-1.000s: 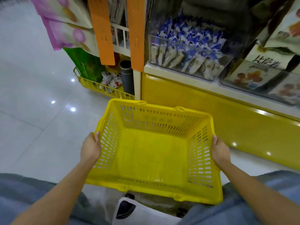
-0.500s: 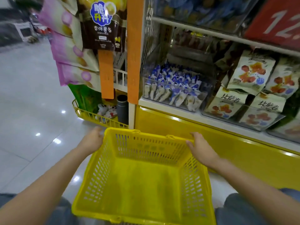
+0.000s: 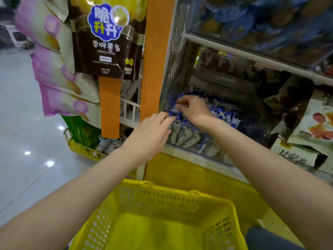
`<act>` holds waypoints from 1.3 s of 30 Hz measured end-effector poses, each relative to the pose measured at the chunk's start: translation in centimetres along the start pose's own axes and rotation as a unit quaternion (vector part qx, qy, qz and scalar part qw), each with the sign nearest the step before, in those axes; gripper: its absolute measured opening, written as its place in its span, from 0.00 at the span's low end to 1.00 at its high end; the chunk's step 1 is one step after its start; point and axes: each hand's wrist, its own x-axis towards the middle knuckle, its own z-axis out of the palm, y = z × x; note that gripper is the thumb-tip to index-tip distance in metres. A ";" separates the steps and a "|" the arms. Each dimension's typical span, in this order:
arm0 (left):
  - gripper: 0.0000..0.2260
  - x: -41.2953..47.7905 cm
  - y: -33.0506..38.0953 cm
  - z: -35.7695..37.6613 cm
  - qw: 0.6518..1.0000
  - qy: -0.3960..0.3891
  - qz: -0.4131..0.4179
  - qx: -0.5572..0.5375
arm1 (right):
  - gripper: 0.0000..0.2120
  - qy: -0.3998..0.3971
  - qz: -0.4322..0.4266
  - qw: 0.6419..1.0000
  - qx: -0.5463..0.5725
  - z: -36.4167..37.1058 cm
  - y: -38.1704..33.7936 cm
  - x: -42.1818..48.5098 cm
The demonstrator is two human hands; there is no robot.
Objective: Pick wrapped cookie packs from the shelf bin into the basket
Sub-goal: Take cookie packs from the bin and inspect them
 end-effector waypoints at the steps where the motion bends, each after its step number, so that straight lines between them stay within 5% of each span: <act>1: 0.19 0.2 -0.2 0.3 1.000 0.003 0.004 0.007 | 0.13 -0.034 -0.001 0.999 -0.005 0.4 0.0 0.9; 4: 0.18 0.3 -0.7 0.7 1.000 0.010 0.018 0.015 | 0.12 -0.105 0.020 0.994 -0.026 1.3 0.2 2.6; 8: 0.18 0.4 -0.8 0.6 0.999 0.013 0.030 0.013 | 0.09 -0.094 0.021 0.995 -0.031 1.3 0.5 2.9; 12: 0.18 0.0 -0.3 0.2 1.000 0.019 0.020 0.005 | 0.06 0.057 -0.016 0.998 0.037 -0.2 0.0 0.8; 15: 0.16 -1.6 0.8 -0.1 0.989 0.044 -0.048 -0.131 | 0.04 0.179 -0.060 0.973 0.133 -2.7 -0.7 -2.4; 18: 0.10 -3.2 1.9 -0.1 0.912 0.028 -0.194 -0.360 | 0.07 0.171 -0.114 0.953 0.223 -4.7 -0.9 -6.8; 21: 0.11 -4.3 3.3 -0.1 0.774 -0.041 -0.304 -0.553 | 0.10 0.052 -0.075 0.944 0.317 -4.2 -0.7 -11.1; 23: 0.10 -5.2 4.5 -0.2 0.714 -0.062 -0.331 -0.614 | 0.10 -0.027 -0.037 0.933 0.357 -3.0 -0.2 -13.5; 30: 0.10 -8.7 6.1 0.7 0.771 -0.069 -0.312 -0.551 | 0.05 -0.120 0.071 0.894 0.427 1.5 1.6 -18.4; 39: 0.09 -9.1 6.7 2.5 0.779 -0.024 -0.336 -0.529 | 0.09 -0.076 0.044 0.939 0.332 3.8 2.3 -18.5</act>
